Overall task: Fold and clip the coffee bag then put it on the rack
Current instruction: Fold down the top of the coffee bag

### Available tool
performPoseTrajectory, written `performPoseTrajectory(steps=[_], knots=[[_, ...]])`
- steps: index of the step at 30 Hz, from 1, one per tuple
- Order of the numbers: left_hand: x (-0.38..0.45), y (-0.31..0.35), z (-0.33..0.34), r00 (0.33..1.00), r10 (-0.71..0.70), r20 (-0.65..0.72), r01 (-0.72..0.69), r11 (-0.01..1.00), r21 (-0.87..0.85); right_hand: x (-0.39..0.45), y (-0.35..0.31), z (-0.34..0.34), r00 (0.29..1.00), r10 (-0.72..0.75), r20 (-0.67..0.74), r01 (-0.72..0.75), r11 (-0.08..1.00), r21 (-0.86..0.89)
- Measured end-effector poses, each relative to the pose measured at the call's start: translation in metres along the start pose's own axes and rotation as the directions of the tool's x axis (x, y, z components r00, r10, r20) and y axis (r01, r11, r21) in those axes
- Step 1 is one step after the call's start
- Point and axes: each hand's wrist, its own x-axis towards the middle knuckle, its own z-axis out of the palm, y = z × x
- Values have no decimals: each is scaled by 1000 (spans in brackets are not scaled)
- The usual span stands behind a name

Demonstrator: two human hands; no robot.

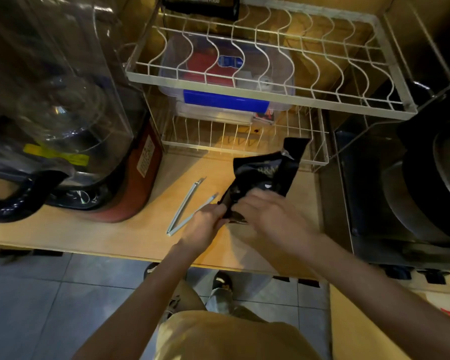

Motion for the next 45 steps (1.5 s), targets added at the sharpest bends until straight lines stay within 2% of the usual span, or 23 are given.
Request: performPoseTrajectory(steps=[1,3,5,7,12,14,16,19,23,28,32,36,39,41,43,45], knots=[[0,2,0,1000,15,8,-16,1000,10,9,5,-1,995,-87,49,94,982,-164],[1,4,-2,999,31,18,-31,999,21,24,14,1,966,-175,190,242,867,-435],[1,5,-3,999,25,21,-25,999,25,35,20,-2,916,-163,366,357,748,-559],[1,5,-3,1000,17,24,-18,1000,15,40,25,-5,883,-136,449,416,670,-615],[0,3,-2,999,-4,36,4,1000,9,48,25,-20,856,-277,436,504,635,-585],[-3,1,0,999,-19,45,19,1000,13,54,26,-24,869,-321,378,489,683,-543],[-7,0,2,999,-28,42,27,1000,16,59,28,-27,898,-305,317,433,741,-513],[-8,2,3,998,-38,43,36,999,28,63,28,-27,921,-267,284,383,759,-527],[-6,5,2,997,-34,69,27,994,108,68,20,-37,904,-236,356,391,794,-465],[-6,11,2,996,-31,88,15,984,178,76,16,-58,864,-203,462,438,755,-488],[-6,10,-4,999,-23,38,16,983,183,81,11,-74,855,-238,460,433,816,-383],[-3,12,-9,999,13,30,-21,962,272,82,11,-82,868,-254,426,432,809,-399],[-7,17,-3,994,105,31,-109,937,333,79,10,-83,866,-284,411,453,794,-405],[-8,21,-1,995,90,31,-95,931,353,78,7,-85,863,-314,397,469,791,-394],[-6,24,0,997,63,43,-75,923,377,73,6,-83,860,-266,435,438,822,-363],[-4,25,-1,992,111,63,-127,902,412,72,8,-88,860,-154,486,334,891,-308]])
